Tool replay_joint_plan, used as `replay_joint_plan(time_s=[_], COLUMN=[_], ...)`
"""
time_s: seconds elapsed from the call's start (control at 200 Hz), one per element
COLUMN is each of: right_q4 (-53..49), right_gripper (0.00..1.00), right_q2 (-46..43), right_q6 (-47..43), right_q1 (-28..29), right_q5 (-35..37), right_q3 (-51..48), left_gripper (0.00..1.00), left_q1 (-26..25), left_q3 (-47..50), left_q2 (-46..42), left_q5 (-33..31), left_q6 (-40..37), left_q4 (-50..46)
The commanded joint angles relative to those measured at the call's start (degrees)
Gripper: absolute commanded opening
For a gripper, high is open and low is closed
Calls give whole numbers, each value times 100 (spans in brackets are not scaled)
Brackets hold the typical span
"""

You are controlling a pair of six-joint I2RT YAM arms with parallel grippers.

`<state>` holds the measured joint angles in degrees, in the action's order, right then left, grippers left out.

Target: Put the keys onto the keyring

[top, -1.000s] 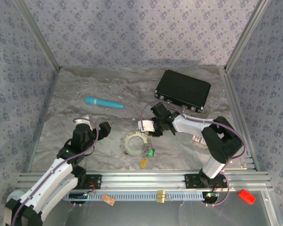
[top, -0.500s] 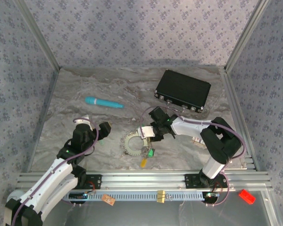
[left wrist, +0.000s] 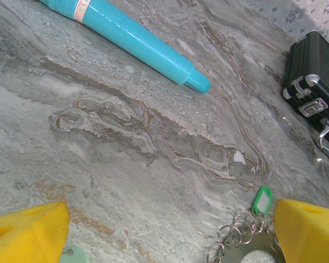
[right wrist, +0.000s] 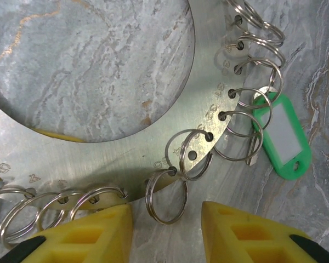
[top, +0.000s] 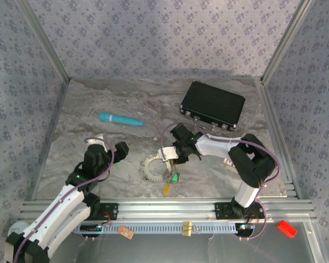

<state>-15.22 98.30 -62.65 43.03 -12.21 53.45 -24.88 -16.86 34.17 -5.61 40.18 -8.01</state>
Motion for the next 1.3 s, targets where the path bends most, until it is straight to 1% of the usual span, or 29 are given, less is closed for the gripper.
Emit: replay_joint_plan(time_s=[0.0,0.15,0.26,0.825,1.294], right_q4=[-168,-213,-251,-147,-105], right_gripper=[37,32,30,28,18], right_q2=[100,122,144,252,357], right_q6=[-177,-227,-273,-310,-474], right_q1=[45,44,59,125,215], right_q5=[67,102,126,172,383], right_q3=[165,220,260,293,300], left_gripper=[95,94,94,95,94], left_q1=[-42,-43,-41,-43,-39], left_q3=[-3,8,14,34,35], left_q2=[-56,-68,-77,-161,-242], left_q5=[-47,-47,-48,-73,-88], left_q6=[61,65,84,112,121], left_q4=[-56,-60,-60,-129,-224])
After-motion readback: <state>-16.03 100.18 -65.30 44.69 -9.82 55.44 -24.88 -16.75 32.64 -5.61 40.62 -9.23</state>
